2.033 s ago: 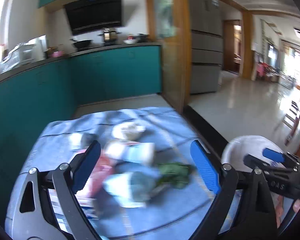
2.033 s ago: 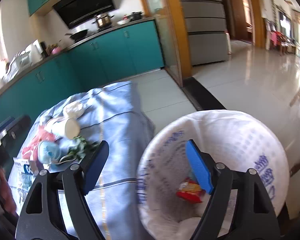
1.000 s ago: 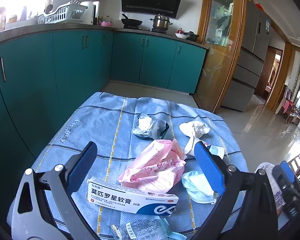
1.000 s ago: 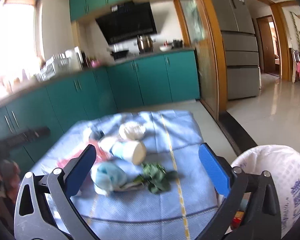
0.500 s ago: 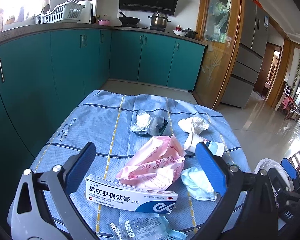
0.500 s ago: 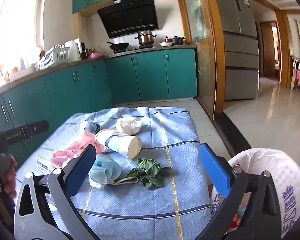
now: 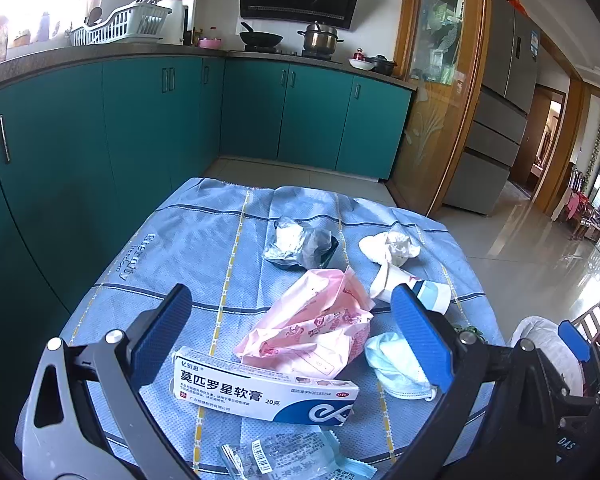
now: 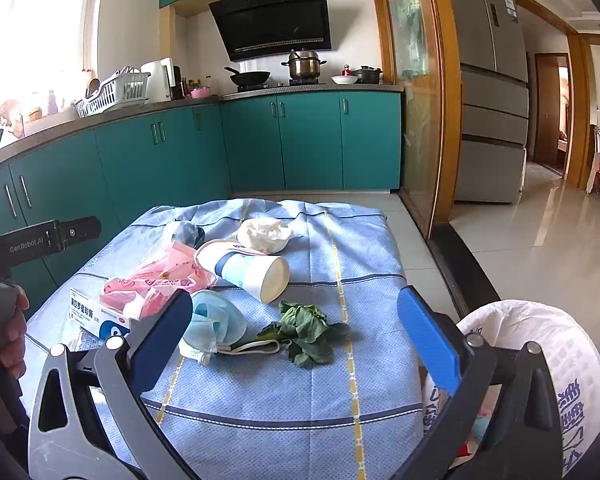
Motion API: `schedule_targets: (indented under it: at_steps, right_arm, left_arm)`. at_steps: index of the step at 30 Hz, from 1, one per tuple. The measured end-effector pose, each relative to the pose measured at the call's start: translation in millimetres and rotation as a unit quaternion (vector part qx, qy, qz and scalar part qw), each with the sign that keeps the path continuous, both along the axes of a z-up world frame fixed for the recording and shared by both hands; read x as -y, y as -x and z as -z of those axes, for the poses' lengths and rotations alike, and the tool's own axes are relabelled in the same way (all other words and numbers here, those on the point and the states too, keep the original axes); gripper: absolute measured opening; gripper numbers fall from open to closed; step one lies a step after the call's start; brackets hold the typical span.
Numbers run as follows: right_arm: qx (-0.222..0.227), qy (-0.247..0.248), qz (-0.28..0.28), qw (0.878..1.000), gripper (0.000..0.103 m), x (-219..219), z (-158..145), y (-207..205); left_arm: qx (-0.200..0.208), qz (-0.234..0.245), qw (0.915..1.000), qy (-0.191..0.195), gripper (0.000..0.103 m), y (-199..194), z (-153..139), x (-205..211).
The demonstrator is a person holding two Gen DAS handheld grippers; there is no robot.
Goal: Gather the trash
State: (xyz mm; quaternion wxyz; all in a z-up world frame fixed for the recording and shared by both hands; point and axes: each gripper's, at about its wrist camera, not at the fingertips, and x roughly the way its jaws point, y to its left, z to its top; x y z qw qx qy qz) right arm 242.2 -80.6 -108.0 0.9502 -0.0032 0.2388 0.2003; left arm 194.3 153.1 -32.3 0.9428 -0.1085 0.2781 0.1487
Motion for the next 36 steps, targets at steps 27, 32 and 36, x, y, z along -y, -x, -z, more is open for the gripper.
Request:
schedule_targets:
  at_steps: [27, 32, 36]
  right_arm:
    - [-0.073, -0.009, -0.031, 0.997, 0.1, -8.7, 22.6, -11.7]
    - [-0.079, -0.002, -0.068, 0.995, 0.1, -21.8, 24.8, -3.7]
    - [-0.093, -0.007, -0.128, 0.987, 0.1, -38.5, 26.1, 6.8]
  left_arm:
    - [-0.03, -0.013, 0.9994, 0.011, 0.099, -3.2, 6.9, -11.1]
    - [-0.026, -0.048, 0.9985, -0.001, 0.099, 1.9, 2.0, -28.7]
    - [-0.028, -0.092, 0.9954, 0.001, 0.099, 10.4, -0.2, -55.1]
